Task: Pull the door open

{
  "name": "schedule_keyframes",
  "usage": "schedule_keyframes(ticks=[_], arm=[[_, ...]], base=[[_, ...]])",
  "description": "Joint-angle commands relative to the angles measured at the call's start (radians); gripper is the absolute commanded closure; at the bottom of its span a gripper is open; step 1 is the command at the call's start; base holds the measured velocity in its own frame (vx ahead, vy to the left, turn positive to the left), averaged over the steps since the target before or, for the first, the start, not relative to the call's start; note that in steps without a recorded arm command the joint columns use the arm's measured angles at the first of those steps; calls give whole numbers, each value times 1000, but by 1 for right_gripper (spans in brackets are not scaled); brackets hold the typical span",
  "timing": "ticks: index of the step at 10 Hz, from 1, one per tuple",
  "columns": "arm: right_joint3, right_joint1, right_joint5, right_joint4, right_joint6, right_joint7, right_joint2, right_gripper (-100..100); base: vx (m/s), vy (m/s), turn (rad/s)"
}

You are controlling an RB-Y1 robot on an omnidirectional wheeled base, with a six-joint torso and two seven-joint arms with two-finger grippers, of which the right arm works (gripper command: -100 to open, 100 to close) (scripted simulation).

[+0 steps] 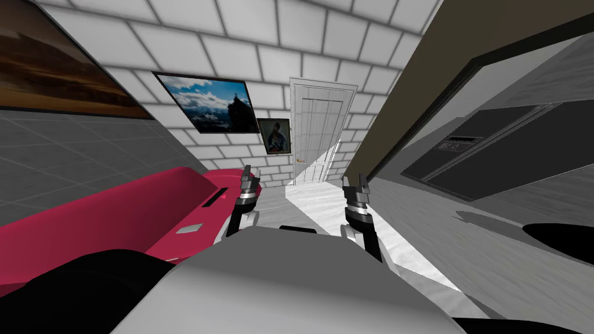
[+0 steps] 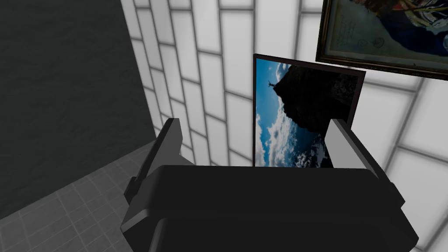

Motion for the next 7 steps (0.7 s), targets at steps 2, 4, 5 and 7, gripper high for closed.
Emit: schedule_keyframes(ticks=[2,4,5,7], arm=[[-4,-21,-5,50,-9,4,-7,-100],[-8,-39,-9,94,-16,7,-12,-100],[-9,-48,-10,114,-19,9,-14,-100],[-12,-65,-14,154,-26,12,-18,-100]], base=[[62,3,67],[87,18,57],[76,19,40],[75,19,55]])
